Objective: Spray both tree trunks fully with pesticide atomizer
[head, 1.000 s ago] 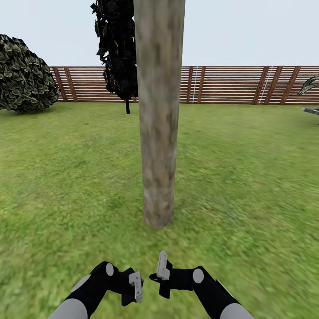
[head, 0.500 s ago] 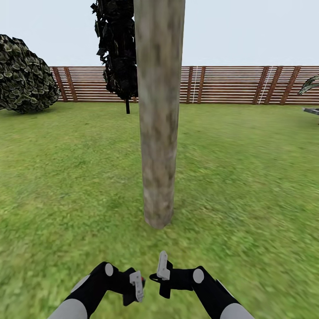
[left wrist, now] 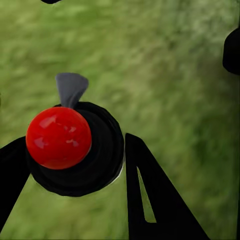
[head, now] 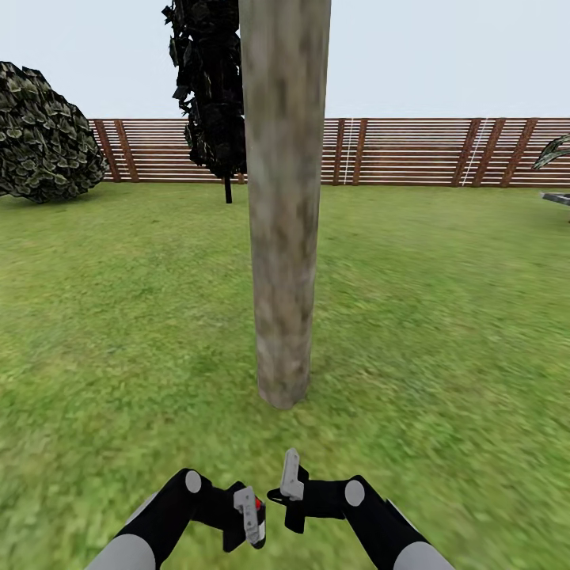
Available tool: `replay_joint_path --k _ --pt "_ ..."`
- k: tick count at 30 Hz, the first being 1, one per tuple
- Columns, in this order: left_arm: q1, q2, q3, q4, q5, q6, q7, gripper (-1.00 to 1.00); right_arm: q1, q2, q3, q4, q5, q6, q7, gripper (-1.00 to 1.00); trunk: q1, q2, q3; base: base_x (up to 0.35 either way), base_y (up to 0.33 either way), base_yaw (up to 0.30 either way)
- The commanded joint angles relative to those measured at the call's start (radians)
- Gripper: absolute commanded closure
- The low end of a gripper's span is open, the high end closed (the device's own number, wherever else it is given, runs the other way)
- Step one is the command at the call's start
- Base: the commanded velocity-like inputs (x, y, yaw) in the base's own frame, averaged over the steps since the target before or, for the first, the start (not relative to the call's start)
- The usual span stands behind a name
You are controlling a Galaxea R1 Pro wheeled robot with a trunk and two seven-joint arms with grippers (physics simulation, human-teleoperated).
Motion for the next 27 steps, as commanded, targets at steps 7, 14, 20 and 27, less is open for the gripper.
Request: replay_joint_path --k 7,14,20,27 --pt "0.000 0.000 0.001 0.000 0.004 -0.012 -0.001 1.00 0.000 0.000 -0.001 -0.002 0.009 -0.005 0.000 1.00 0.000 0.000 -0.001 0.000 0.000 0.000" --pt "0.000 -0.002 0.002 0.000 0.024 -0.012 -0.001 1.00 0.000 0.000 -0.001 -0.002 0.009 -0.005 0.000 1.00 0.000 0.000 -0.001 0.000 0.000 0.000" --pt "0.000 -0.002 0.001 -0.001 0.042 -0.030 -0.002 1.00 0.000 0.000 -0.001 -0.002 0.009 -0.005 0.000 1.00 0.000 0.000 -0.001 0.000 0.000 0.000" --pt "0.000 -0.002 0.001 0.000 0.046 -0.045 -0.002 1.00 0.000 0.000 -0.001 -0.002 0.009 -0.005 0.000 1.00 0.000 0.000 -0.001 0.000 0.000 0.000"
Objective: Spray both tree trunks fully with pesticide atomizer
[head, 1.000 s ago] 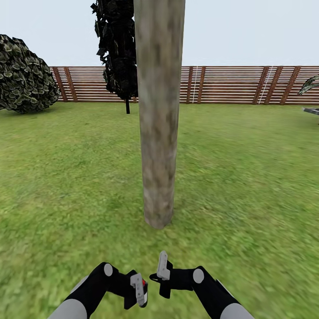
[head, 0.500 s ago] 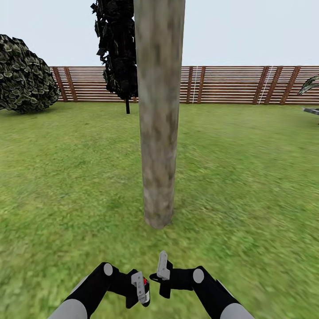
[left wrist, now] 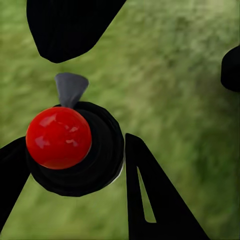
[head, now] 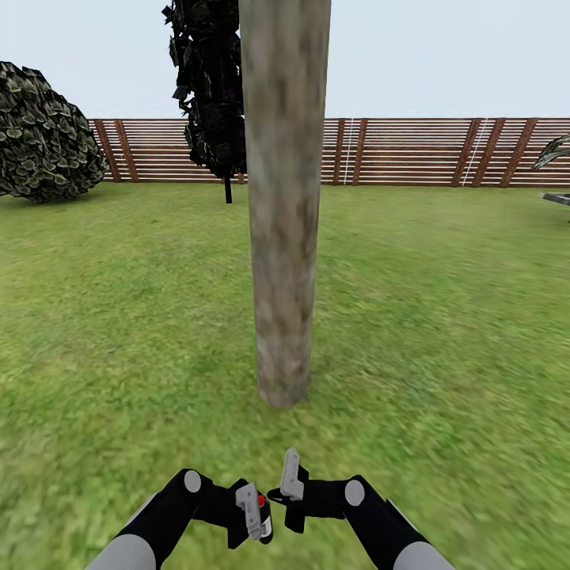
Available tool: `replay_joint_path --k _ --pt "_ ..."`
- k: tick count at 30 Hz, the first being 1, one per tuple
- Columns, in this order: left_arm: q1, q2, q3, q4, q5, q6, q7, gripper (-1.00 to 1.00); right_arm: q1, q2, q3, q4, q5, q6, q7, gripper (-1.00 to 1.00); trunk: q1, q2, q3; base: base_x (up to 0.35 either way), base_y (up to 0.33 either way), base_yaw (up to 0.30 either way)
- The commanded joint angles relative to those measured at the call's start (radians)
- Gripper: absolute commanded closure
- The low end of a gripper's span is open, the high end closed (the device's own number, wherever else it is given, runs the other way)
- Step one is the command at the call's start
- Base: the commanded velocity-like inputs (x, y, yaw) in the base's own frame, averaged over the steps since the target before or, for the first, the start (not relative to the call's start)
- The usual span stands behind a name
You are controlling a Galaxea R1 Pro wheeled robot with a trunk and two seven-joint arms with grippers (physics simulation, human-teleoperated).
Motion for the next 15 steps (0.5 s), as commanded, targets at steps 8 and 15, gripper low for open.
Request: replay_joint_path --k 8,15 --pt "0.000 0.000 0.002 0.000 -0.008 -0.012 -0.001 1.00 0.000 0.000 -0.001 -0.001 0.009 -0.005 -0.001 1.00 0.000 0.000 -0.001 0.000 0.000 0.000" --pt "0.000 0.000 0.002 0.000 0.011 -0.013 -0.002 1.00 0.000 0.000 -0.001 -0.001 0.009 -0.005 -0.001 1.00 0.000 0.000 -0.001 0.000 0.000 0.000"
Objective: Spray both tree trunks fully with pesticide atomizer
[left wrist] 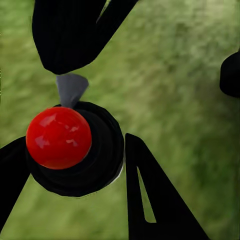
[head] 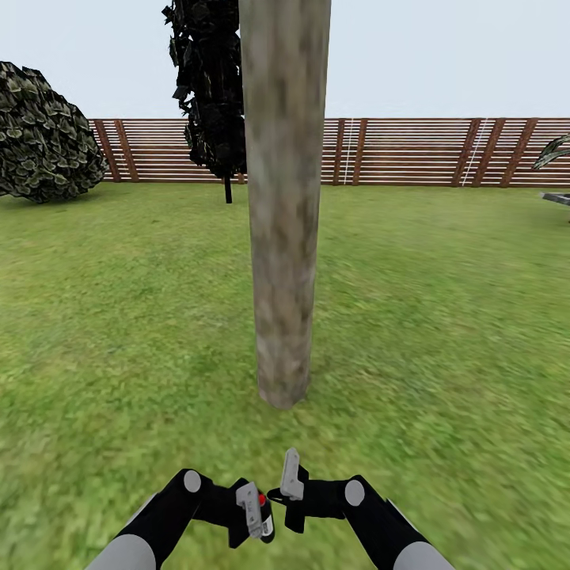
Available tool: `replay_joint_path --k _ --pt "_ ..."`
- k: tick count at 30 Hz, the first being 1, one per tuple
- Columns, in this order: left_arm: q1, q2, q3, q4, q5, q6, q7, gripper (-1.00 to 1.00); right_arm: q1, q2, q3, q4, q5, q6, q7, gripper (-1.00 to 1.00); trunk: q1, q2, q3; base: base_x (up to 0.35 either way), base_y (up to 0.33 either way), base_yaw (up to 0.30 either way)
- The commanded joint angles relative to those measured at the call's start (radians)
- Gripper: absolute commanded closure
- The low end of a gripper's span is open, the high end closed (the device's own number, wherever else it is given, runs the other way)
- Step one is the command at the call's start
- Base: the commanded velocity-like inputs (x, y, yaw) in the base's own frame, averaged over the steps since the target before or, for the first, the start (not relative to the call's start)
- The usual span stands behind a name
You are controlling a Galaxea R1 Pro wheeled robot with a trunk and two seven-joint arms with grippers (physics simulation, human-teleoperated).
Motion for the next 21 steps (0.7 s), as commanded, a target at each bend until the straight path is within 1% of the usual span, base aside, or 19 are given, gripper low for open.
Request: replay_joint_path --k 1,4,8,17,21 --pt "0.000 0.000 0.001 -0.001 -0.003 -0.011 0.000 1.00 0.000 0.000 -0.001 -0.001 0.009 -0.005 0.000 1.00 0.000 0.000 -0.001 0.000 0.000 0.000" --pt "0.000 0.000 0.000 -0.001 0.008 -0.011 -0.001 1.00 0.000 0.000 -0.001 -0.001 0.009 -0.005 0.000 1.00 0.000 0.000 -0.001 0.000 0.000 0.000" --pt "0.000 0.000 -0.001 -0.001 0.011 -0.011 -0.001 1.00 0.000 0.000 -0.001 -0.001 0.009 -0.005 0.000 1.00 0.000 0.000 -0.001 0.000 0.000 0.000" --pt "0.000 0.000 -0.002 0.000 0.011 -0.010 -0.001 1.00 0.000 0.000 -0.001 -0.001 0.009 -0.005 0.000 1.00 0.000 0.000 -0.001 0.000 0.000 0.000" --pt "0.000 0.009 -0.005 0.000 0.003 -0.007 0.000 1.00 0.000 0.000 -0.001 -0.001 0.009 -0.005 0.000 1.00 0.000 0.000 -0.001 0.000 0.000 0.000"
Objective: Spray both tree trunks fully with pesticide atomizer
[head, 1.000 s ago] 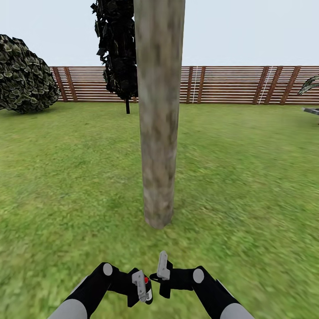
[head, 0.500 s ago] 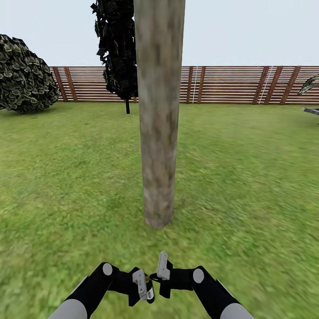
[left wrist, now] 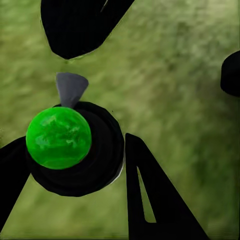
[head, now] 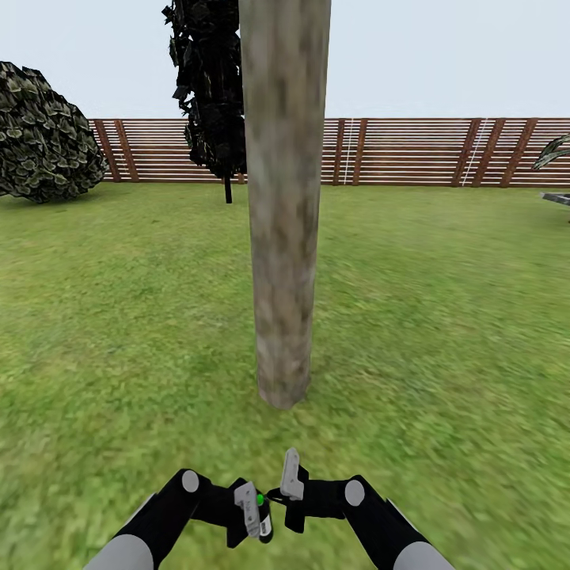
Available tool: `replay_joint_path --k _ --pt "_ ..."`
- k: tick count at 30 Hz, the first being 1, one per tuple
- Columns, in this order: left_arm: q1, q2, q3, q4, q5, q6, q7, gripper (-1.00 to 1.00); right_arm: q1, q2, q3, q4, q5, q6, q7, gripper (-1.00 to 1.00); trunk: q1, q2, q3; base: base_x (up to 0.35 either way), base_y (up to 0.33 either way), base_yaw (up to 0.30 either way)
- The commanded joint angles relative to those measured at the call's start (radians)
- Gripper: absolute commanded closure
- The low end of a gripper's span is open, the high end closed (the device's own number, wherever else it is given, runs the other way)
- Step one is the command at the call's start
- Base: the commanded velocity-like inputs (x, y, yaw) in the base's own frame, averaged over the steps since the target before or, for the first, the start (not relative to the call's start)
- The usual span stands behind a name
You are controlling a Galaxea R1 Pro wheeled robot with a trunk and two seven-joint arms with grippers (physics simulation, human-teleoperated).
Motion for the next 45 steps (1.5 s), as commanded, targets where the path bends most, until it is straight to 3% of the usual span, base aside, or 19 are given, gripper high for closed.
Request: replay_joint_path --k 1,8,10,13,16,17,23,25,28,29,31,32,35,39,41,42,44,45 --pt "0.000 0.002 0.001 -0.001 -0.012 -0.009 0.001 1.00 0.000 0.000 -0.001 -0.001 0.009 -0.005 0.000 1.00 0.000 0.000 -0.001 0.000 0.000 0.000" --pt "0.000 0.077 0.000 -0.002 -0.064 -0.003 0.004 1.00 0.000 0.000 -0.001 -0.001 0.009 -0.005 0.000 1.00 0.000 0.000 -0.001 0.000 0.000 0.000" --pt "0.001 0.109 0.000 -0.002 -0.114 -0.001 0.005 1.00 0.000 0.000 -0.001 0.000 0.009 -0.006 0.000 1.00 0.000 0.000 -0.001 0.000 0.000 0.000" --pt "0.002 0.135 0.000 -0.001 -0.152 0.000 0.005 1.00 0.000 0.000 -0.001 0.000 0.009 -0.006 0.000 1.00 0.000 0.000 -0.001 0.000 0.000 0.000" --pt "0.003 0.161 -0.001 -0.001 -0.167 0.001 0.005 1.00 0.000 -0.001 -0.001 0.001 0.009 -0.006 -0.001 1.00 0.000 0.000 -0.001 0.000 0.000 0.000" --pt "0.003 0.169 -0.001 -0.001 -0.169 0.002 0.006 1.00 0.000 -0.001 -0.001 0.001 0.009 -0.006 -0.001 -1.00 0.000 0.000 -0.001 0.000 0.000 0.000" --pt "0.004 0.246 0.008 -0.001 -0.183 0.007 0.011 1.00 0.000 -0.008 -0.001 0.004 0.011 -0.007 -0.001 -1.00 0.000 0.000 -0.001 0.000 0.000 0.000" --pt "0.009 0.268 0.018 0.000 -0.181 0.014 0.029 1.00 0.001 -0.027 -0.004 0.017 0.008 -0.008 -0.005 -1.00 0.000 0.000 -0.001 0.000 0.000 0.000" --pt "0.012 0.290 0.098 0.010 -0.171 0.047 0.124 1.00 0.001 -0.076 -0.027 0.065 -0.009 -0.009 -0.015 -1.00 0.000 0.000 -0.001 0.000 0.000 0.000" --pt "0.012 0.290 0.142 0.026 -0.170 0.055 0.164 1.00 0.001 -0.088 -0.054 0.089 -0.026 -0.009 -0.026 -1.00 0.000 0.000 -0.001 0.000 0.000 0.000" --pt "0.009 0.281 0.276 0.113 -0.168 0.064 0.282 1.00 0.002 -0.114 -0.183 0.195 -0.084 -0.009 -0.102 -1.00 0.000 0.000 -0.001 0.000 0.000 0.000" --pt "0.009 0.278 0.296 0.129 -0.168 0.065 0.302 1.00 0.002 -0.119 -0.228 0.234 -0.097 -0.009 -0.139 -1.00 0.000 0.000 -0.001 0.000 0.000 0.000" --pt "0.007 0.242 0.379 0.185 -0.145 0.068 0.409 1.00 0.003 -0.133 -0.297 0.290 -0.114 -0.010 -0.251 -1.00 0.000 0.000 -0.001 0.000 0.000 0.000" --pt "0.006 0.186 0.442 0.206 -0.038 0.070 0.541 1.00 0.007 -0.160 -0.330 0.315 -0.141 -0.017 -0.460 -1.00 0.000 0.000 -0.001 0.000 0.000 0.000" --pt "0.006 0.161 0.462 0.211 0.042 0.070 0.606 1.00 0.021 -0.164 -0.334 0.319 -0.188 -0.032 -0.594 -1.00 0.000 0.000 -0.001 0.000 0.000 0.000" --pt "0.006 0.155 0.465 0.214 0.062 0.071 0.620 1.00 0.027 -0.165 -0.335 0.320 -0.206 -0.038 -0.628 -1.00 0.000 0.000 -0.001 0.000 0.000 0.000" --pt "0.006 0.133 0.472 0.226 0.127 0.072 0.665 1.00 0.060 -0.167 -0.335 0.321 -0.295 -0.069 -0.757 -1.00 0.000 0.000 -0.001 0.000 0.000 0.000" --pt "0.006 0.117 0.476 0.236 0.172 0.078 0.697 1.00 0.099 -0.198 -0.335 0.321 -0.398 -0.116 -0.847 -1.00 0.000 0.000 -0.001 0.000 0.000 0.000"
